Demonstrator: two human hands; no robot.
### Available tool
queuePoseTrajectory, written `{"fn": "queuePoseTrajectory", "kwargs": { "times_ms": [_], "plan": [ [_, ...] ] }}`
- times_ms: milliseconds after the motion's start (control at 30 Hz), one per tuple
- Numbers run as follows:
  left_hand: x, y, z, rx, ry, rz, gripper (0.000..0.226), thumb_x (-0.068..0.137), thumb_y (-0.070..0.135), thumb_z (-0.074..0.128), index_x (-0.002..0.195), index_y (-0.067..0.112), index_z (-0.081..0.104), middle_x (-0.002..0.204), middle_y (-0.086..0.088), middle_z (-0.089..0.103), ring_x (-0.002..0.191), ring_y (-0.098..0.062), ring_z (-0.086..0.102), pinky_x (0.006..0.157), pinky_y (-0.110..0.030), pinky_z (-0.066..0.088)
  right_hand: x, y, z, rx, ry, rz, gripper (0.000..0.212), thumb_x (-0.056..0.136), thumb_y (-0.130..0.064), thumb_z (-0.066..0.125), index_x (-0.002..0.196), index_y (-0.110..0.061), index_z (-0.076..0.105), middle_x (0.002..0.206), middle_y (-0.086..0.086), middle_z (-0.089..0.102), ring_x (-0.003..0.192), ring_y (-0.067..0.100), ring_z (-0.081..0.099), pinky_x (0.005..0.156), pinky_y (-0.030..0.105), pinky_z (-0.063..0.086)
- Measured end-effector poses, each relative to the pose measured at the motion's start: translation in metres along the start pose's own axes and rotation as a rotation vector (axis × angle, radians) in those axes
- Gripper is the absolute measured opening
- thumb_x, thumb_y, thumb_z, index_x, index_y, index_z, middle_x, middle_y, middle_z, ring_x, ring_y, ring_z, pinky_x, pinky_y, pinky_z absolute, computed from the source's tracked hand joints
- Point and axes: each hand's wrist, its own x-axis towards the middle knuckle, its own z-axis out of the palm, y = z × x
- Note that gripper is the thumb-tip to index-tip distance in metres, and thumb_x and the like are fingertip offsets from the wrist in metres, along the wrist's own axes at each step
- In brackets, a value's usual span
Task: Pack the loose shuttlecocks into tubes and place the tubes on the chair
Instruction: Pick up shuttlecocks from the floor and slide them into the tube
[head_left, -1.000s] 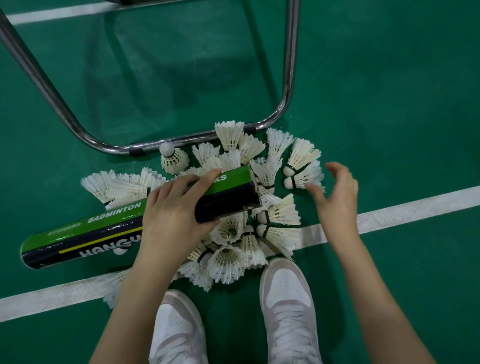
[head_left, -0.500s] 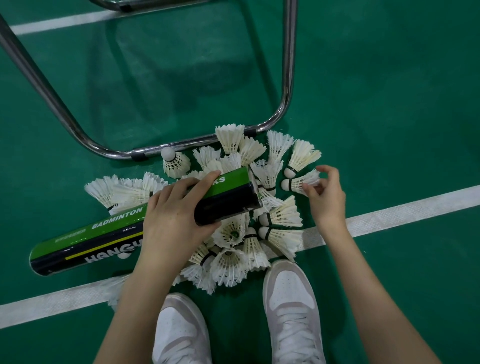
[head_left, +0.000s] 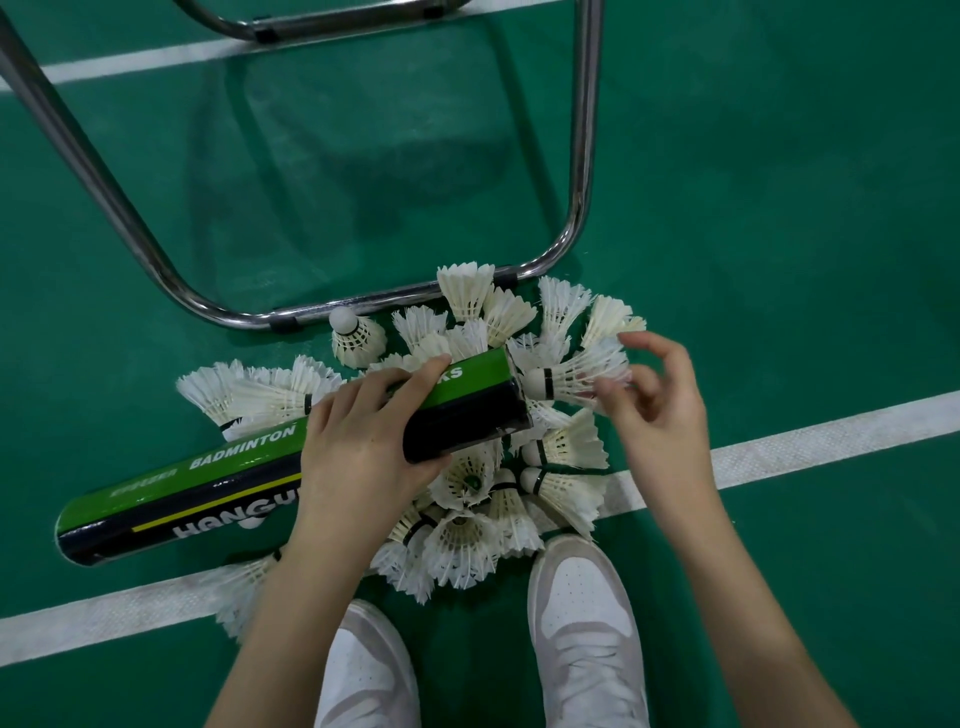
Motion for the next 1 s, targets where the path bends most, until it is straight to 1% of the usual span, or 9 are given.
{"fn": "queuePoseTrajectory", "kwargs": {
  "times_ms": [100, 167, 367, 500, 567, 667, 733, 867, 1000],
  "plan": [
    [0.0, -0.002, -0.001, -0.001, 0.009, -0.006, 0.08, 0.059, 0.033, 0.083, 0.132, 0.024, 0.052, 0.111, -0.006, 0.062, 0.099, -0.032, 0.058, 0.087, -0.045, 0.043, -0.005, -0.01, 0.006, -0.018, -0.039, -0.029, 0.036, 0.09, -0.01, 0.059, 0.104, -0.041, 0.048, 0.068, -0.01, 0.059, 0.066, 0.005, 0.055, 0.066, 0.025, 0.042],
    [-0.001, -0.003, -0.001, -0.006, 0.012, -0.011, 0.08, 0.059, 0.033, 0.083, 0.132, 0.023, 0.052, 0.111, -0.006, 0.061, 0.099, -0.032, 0.058, 0.087, -0.044, 0.043, -0.005, -0.015, 0.008, -0.035, -0.041, -0.044, 0.035, 0.09, -0.011, 0.059, 0.105, -0.04, 0.048, 0.068, -0.009, 0.059, 0.064, 0.001, 0.053, 0.066, 0.025, 0.04],
    [-0.001, -0.003, -0.001, -0.004, 0.028, 0.005, 0.081, 0.057, 0.031, 0.085, 0.131, 0.023, 0.053, 0.11, -0.005, 0.062, 0.099, -0.03, 0.059, 0.087, -0.043, 0.043, -0.011, -0.024, 0.019, -0.028, -0.17, -0.049, 0.035, 0.089, -0.01, 0.059, 0.11, -0.037, 0.05, 0.064, -0.02, 0.056, 0.07, 0.004, 0.055, 0.072, 0.028, 0.045],
    [0.0, -0.002, -0.001, -0.018, 0.032, -0.004, 0.083, 0.055, 0.031, 0.086, 0.131, 0.024, 0.053, 0.112, -0.004, 0.062, 0.1, -0.029, 0.059, 0.089, -0.042, 0.042, -0.017, -0.025, 0.031, 0.016, -0.265, -0.072, 0.03, 0.092, -0.015, 0.055, 0.11, -0.039, 0.049, 0.07, 0.002, 0.058, 0.074, 0.016, 0.057, 0.072, 0.029, 0.046],
    [0.001, -0.001, -0.002, -0.018, 0.036, -0.009, 0.082, 0.056, 0.032, 0.085, 0.131, 0.024, 0.053, 0.112, -0.004, 0.062, 0.1, -0.029, 0.059, 0.088, -0.042, 0.042, -0.016, -0.026, 0.034, 0.061, -0.299, -0.043, 0.028, 0.088, -0.026, 0.056, 0.11, -0.041, 0.049, 0.074, 0.004, 0.059, 0.078, 0.013, 0.06, 0.076, 0.026, 0.048],
    [0.002, 0.0, -0.003, -0.01, 0.043, -0.018, 0.081, 0.056, 0.034, 0.084, 0.131, 0.025, 0.053, 0.112, -0.004, 0.062, 0.1, -0.03, 0.06, 0.088, -0.043, 0.043, -0.016, -0.028, 0.038, 0.069, -0.336, 0.0, 0.045, 0.081, -0.021, 0.072, 0.11, -0.044, 0.047, 0.087, -0.008, 0.069, 0.087, 0.007, 0.065, 0.08, 0.025, 0.05],
    [0.003, 0.001, -0.004, -0.005, 0.04, -0.024, 0.082, 0.056, 0.034, 0.084, 0.131, 0.026, 0.052, 0.113, -0.004, 0.062, 0.101, -0.03, 0.059, 0.089, -0.044, 0.043, -0.017, -0.03, 0.04, 0.03, -0.328, -0.001, 0.058, 0.075, -0.016, 0.076, 0.11, -0.049, 0.044, 0.093, -0.005, 0.069, 0.09, 0.008, 0.065, 0.085, 0.029, 0.051],
    [0.004, 0.003, -0.007, -0.004, 0.051, -0.022, 0.083, 0.055, 0.034, 0.086, 0.13, 0.028, 0.051, 0.111, -0.004, 0.063, 0.099, -0.031, 0.06, 0.088, -0.045, 0.044, -0.019, -0.035, 0.043, -0.007, -0.286, 0.018, 0.07, 0.073, -0.012, 0.077, 0.115, -0.054, 0.038, 0.106, -0.001, 0.063, 0.1, 0.01, 0.062, 0.092, 0.035, 0.05],
    [0.007, 0.005, -0.013, 0.007, 0.072, -0.019, 0.083, 0.056, 0.036, 0.085, 0.131, 0.03, 0.048, 0.112, -0.004, 0.063, 0.1, -0.03, 0.06, 0.088, -0.046, 0.044, -0.019, -0.046, 0.044, 0.0, -0.254, 0.025, 0.076, 0.075, -0.007, 0.075, 0.123, -0.049, 0.033, 0.09, 0.004, 0.062, 0.085, 0.006, 0.064, 0.079, 0.024, 0.053]
  ]
}}
